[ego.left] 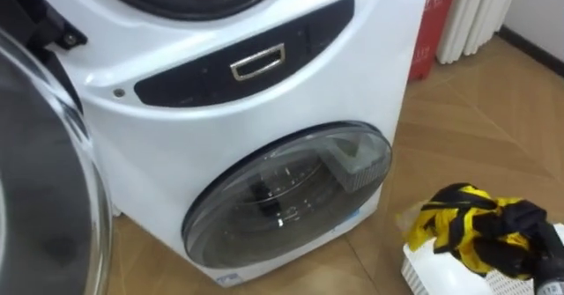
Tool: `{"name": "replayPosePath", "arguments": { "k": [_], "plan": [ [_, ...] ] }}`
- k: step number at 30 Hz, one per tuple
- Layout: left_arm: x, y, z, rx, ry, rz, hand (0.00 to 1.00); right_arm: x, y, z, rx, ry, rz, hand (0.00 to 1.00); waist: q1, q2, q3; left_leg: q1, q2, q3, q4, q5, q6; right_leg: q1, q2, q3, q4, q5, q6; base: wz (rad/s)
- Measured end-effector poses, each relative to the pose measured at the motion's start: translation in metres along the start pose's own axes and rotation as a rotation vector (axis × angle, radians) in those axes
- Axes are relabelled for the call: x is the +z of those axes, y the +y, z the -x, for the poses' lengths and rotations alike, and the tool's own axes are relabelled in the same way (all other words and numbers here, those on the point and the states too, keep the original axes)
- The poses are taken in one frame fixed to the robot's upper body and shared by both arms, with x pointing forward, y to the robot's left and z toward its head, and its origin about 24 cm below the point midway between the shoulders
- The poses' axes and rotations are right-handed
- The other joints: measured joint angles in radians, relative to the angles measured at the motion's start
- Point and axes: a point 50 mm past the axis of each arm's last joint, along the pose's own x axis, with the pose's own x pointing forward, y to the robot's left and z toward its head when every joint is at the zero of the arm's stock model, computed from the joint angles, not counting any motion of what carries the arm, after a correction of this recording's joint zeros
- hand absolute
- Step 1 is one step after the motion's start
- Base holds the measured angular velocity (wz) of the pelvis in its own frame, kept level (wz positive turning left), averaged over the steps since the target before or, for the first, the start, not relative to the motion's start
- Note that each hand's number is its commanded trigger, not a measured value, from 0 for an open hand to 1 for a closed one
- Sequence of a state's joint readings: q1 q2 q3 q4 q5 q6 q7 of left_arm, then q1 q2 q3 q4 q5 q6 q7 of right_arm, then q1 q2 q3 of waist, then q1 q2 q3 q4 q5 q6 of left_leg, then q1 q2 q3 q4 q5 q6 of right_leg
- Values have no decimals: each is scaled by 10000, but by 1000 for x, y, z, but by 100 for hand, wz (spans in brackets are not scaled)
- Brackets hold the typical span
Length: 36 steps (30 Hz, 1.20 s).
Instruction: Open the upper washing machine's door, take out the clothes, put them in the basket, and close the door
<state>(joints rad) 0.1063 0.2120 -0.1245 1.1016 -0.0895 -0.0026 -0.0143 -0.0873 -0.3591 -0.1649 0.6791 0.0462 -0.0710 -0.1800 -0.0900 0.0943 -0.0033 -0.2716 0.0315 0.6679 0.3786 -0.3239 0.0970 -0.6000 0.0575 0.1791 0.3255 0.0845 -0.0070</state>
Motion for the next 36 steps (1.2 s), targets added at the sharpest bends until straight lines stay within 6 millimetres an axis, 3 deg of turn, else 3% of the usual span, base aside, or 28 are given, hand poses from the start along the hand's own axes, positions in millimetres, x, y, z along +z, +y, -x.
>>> {"name": "replayPosePath", "arguments": {
  "k": [11,19,30,32,33,34,36],
  "plan": [
    [5,0,-1,12,-218,754,0,-2,-1,1,-1005,-42,-209,100,103,65,-39,-457,-105,-172,-2,102,145,-339,-73,52,-28,137,43,4],
    [10,-3,-1,-89,-439,597,0,-4,-10,2,-2197,-37,-635,100,29,71,-42,-492,-96,-194,-107,215,143,-328,-207,-225,-156,146,33,7],
    [15,-3,0,-99,-833,604,0,-7,-17,2,-3055,16,-674,100,-332,62,-34,-481,-137,-155,-102,220,154,-346,-205,-152,-170,149,37,-2],
    [15,-3,0,-97,-836,605,0,-7,-21,2,-3329,29,-762,59,-361,63,-35,-481,-141,-155,-96,217,158,-356,-209,-145,-156,149,37,0],
    [15,-3,0,-90,-838,606,0,-7,-23,2,-3518,15,-765,51,-370,64,-36,-482,-141,-155,-96,218,158,-357,-209,-146,-153,149,37,0],
    [15,-3,0,-90,-842,605,0,-6,-24,2,-3668,-10,-762,3,-388,65,-37,-483,-140,-152,-96,218,157,-361,-208,-146,-151,149,37,0],
    [15,-3,0,-90,-854,605,0,-5,-26,2,-3868,-67,-780,0,-402,67,-38,-484,-140,-146,-96,220,155,-368,-206,-144,-149,149,37,0]
  ]
}}
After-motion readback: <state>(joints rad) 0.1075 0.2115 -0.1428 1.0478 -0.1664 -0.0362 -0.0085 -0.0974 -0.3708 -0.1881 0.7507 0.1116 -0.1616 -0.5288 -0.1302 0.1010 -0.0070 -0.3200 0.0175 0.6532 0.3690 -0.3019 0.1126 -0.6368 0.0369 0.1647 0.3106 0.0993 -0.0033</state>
